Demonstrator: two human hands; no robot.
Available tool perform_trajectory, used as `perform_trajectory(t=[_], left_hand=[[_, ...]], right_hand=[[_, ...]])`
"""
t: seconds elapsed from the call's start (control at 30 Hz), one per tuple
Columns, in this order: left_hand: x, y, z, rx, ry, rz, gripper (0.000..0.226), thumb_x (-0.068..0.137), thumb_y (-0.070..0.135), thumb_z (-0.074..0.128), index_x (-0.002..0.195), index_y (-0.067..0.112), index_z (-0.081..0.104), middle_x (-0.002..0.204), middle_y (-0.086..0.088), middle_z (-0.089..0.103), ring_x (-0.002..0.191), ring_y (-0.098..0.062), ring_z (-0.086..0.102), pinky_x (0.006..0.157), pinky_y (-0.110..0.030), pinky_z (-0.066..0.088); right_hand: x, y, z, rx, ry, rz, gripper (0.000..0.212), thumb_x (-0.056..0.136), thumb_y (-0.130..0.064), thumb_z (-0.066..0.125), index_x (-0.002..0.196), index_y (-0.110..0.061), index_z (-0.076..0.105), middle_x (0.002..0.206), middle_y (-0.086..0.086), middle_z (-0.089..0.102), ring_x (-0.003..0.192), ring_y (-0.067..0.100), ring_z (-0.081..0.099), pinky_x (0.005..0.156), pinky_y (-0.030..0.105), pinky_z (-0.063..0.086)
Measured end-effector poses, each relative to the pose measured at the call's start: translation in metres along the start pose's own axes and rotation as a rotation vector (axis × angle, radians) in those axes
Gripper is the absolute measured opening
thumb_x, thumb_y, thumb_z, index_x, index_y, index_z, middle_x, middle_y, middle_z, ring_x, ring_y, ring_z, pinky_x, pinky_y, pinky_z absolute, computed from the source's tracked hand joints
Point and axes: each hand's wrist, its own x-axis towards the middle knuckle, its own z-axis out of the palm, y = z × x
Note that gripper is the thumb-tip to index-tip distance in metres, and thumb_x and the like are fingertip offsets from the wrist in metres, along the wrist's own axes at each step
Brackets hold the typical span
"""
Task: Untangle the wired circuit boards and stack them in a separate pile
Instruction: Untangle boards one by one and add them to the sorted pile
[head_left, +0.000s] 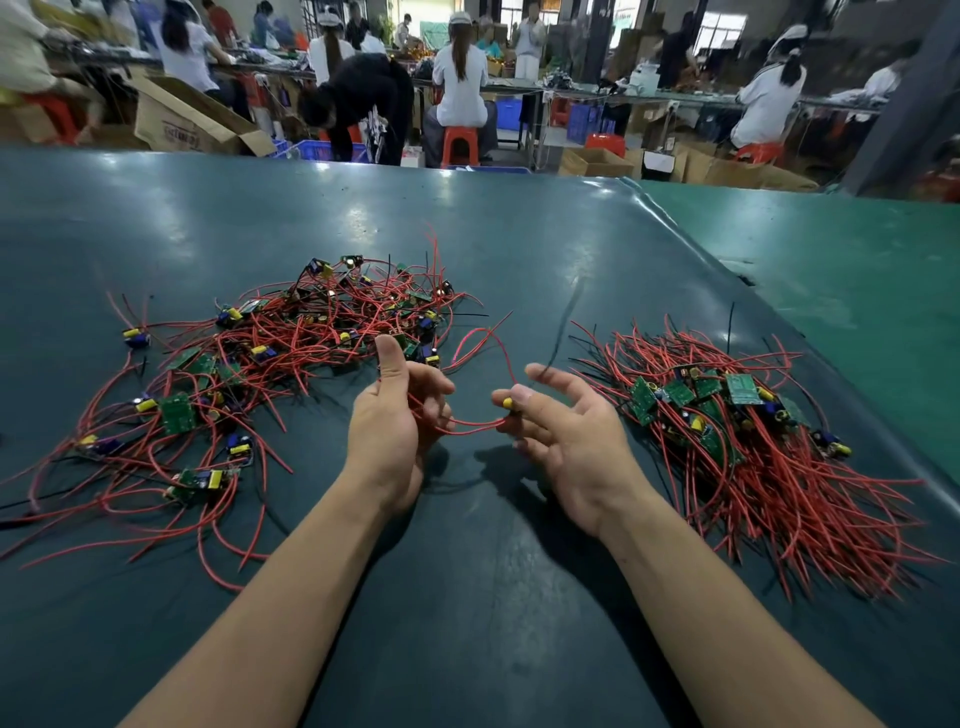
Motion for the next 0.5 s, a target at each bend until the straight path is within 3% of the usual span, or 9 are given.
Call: perform_trajectory(t=[0.1, 0.17, 0.27, 0.33, 0.5], left_hand=[[0.002, -0.003, -0.001, -0.034, -0.017, -0.032, 0.057, 0.077, 0.063, 0.043, 0.066, 0.012, 0.066, 0.056, -0.001, 0.056, 0.051, -0.013, 0.053, 0.052, -0.023, 0.048], [0.001, -0.003, -0.001, -0.041, -0.095, -0.055, 0.055, 0.074, 0.062, 0.052, 0.086, 0.011, 0.068, 0.070, -0.001, 0.064, 0.063, -0.014, 0.061, 0.060, -0.025, 0.051], [-0.004, -0.008, -0.001, 0.232, -0.244, 0.004, 0.046, 0.071, 0.046, 0.080, 0.103, 0.015, 0.068, 0.086, 0.002, 0.072, 0.078, -0.012, 0.064, 0.067, -0.026, 0.050], [-0.011, -0.015, 0.001, 0.415, -0.332, 0.099, 0.046, 0.068, 0.030, 0.086, 0.107, 0.013, 0.069, 0.095, -0.003, 0.075, 0.079, -0.015, 0.065, 0.070, -0.028, 0.051], [-0.010, -0.020, 0.002, 0.512, -0.235, 0.254, 0.017, 0.079, 0.010, 0.078, 0.095, 0.012, 0.072, 0.085, -0.003, 0.076, 0.068, -0.011, 0.069, 0.065, -0.024, 0.054]], right_hand=[[0.000, -0.001, 0.000, 0.092, -0.007, 0.019, 0.010, 0.091, -0.002, 0.061, 0.097, -0.010, 0.059, 0.086, 0.011, 0.075, 0.068, 0.018, 0.072, 0.056, 0.021, 0.055], [0.001, -0.003, -0.001, 0.208, 0.004, 0.018, 0.014, 0.091, 0.002, 0.059, 0.101, -0.008, 0.058, 0.088, 0.013, 0.075, 0.071, 0.023, 0.074, 0.058, 0.023, 0.057], [0.001, -0.006, -0.004, 0.292, -0.009, 0.021, 0.016, 0.093, 0.005, 0.054, 0.104, -0.004, 0.061, 0.089, 0.016, 0.075, 0.073, 0.024, 0.074, 0.059, 0.024, 0.058], [0.001, -0.005, -0.004, 0.260, -0.002, 0.030, 0.013, 0.094, 0.004, 0.053, 0.096, -0.005, 0.063, 0.080, 0.012, 0.074, 0.066, 0.019, 0.072, 0.056, 0.023, 0.057], [0.000, 0.002, 0.002, 0.060, 0.045, 0.017, 0.007, 0.093, -0.007, 0.062, 0.090, -0.013, 0.061, 0.072, 0.000, 0.073, 0.062, 0.012, 0.070, 0.050, 0.025, 0.055]])
